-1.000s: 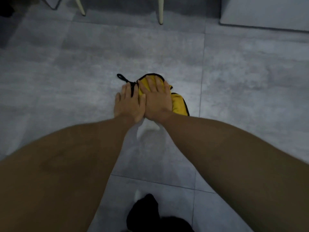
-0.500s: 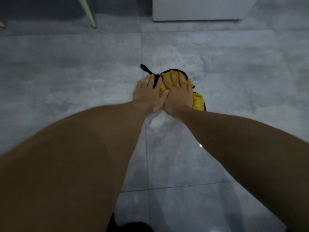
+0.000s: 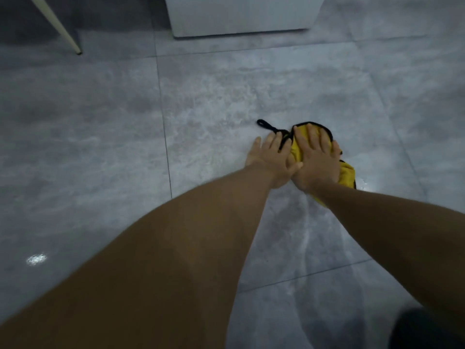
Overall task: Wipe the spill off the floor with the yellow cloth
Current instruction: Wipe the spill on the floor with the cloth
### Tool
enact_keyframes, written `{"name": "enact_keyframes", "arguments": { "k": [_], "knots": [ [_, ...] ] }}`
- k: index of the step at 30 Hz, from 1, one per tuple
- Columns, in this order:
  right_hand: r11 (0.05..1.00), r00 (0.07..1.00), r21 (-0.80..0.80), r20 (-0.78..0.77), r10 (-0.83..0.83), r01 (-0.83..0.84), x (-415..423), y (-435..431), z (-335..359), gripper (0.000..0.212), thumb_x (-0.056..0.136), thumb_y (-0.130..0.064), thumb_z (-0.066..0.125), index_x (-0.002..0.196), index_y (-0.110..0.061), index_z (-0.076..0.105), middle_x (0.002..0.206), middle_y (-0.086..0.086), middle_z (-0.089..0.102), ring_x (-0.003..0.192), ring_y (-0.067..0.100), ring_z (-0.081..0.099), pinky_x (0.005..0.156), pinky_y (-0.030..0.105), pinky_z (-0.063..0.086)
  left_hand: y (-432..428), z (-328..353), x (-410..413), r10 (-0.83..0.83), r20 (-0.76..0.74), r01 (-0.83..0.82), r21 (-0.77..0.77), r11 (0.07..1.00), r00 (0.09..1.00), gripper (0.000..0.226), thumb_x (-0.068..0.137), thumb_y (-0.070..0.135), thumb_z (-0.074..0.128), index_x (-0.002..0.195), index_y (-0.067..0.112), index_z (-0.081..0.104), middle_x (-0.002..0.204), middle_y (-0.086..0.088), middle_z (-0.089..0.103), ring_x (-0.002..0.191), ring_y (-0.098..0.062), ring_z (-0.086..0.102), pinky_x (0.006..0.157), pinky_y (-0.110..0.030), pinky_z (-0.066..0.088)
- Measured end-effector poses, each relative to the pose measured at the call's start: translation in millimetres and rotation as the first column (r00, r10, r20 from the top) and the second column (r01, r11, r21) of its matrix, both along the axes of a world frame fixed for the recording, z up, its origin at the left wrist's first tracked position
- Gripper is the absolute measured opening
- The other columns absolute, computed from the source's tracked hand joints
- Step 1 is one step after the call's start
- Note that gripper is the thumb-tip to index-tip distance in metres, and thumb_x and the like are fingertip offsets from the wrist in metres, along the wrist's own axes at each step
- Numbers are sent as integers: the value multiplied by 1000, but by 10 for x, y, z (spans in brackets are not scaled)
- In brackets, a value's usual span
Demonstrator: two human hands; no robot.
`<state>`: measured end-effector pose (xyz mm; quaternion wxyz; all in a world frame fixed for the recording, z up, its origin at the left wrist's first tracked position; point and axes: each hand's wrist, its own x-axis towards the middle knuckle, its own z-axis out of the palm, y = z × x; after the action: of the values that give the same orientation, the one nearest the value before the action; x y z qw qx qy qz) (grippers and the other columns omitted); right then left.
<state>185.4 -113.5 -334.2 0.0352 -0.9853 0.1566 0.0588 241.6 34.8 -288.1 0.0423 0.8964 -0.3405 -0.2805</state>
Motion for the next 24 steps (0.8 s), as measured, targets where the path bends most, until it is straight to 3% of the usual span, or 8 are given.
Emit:
{"name": "enact_keyframes", "arguments": {
  "k": [7,13,16,19,24],
  "knots": [
    [998,998,0,-3,-58,58,-508,252,-49,74,96,-72,28,160,-43,3,172,1,8,156,31,7,123,56,4,379,-64,-461,-22,121,33,-92,995,992,80,96,69,18,160,21,10,169,-5,2,154,-25,-4,121,-51,-5],
    [997,998,41,6,-69,69,-632,1069,-16,74,95,-72,18,161,-41,2,172,1,5,156,29,3,123,55,1,1044,-113,-616,80,172,-56,-142,988,982,79,96,68,16,157,19,25,168,-3,11,154,-26,-1,122,-50,-5],
    [997,1000,69,4,14,-14,-548,1622,-19,74,95,-71,20,161,-40,5,172,2,9,155,31,6,123,55,1,1585,-117,-641,152,199,-130,-121,984,968,82,93,69,9,156,18,28,169,-2,10,154,-24,-2,122,-48,-4],
    [985,987,88,78,140,-147,-424,2245,-5,74,96,-68,31,161,-36,19,169,6,22,153,35,17,123,56,6,2241,-85,-628,222,197,-207,-94,974,955,94,84,70,-4,157,17,25,169,-2,6,154,-22,-3,122,-46,-4],
    [922,922,151,216,321,-357,-236,3329,-37,71,93,-59,48,156,-31,38,163,9,35,148,37,30,122,58,11,3365,-46,-677,336,267,-339,-36,940,903,92,86,66,-2,152,12,34,168,-6,13,154,-25,3,122,-45,0]
  ]
}}
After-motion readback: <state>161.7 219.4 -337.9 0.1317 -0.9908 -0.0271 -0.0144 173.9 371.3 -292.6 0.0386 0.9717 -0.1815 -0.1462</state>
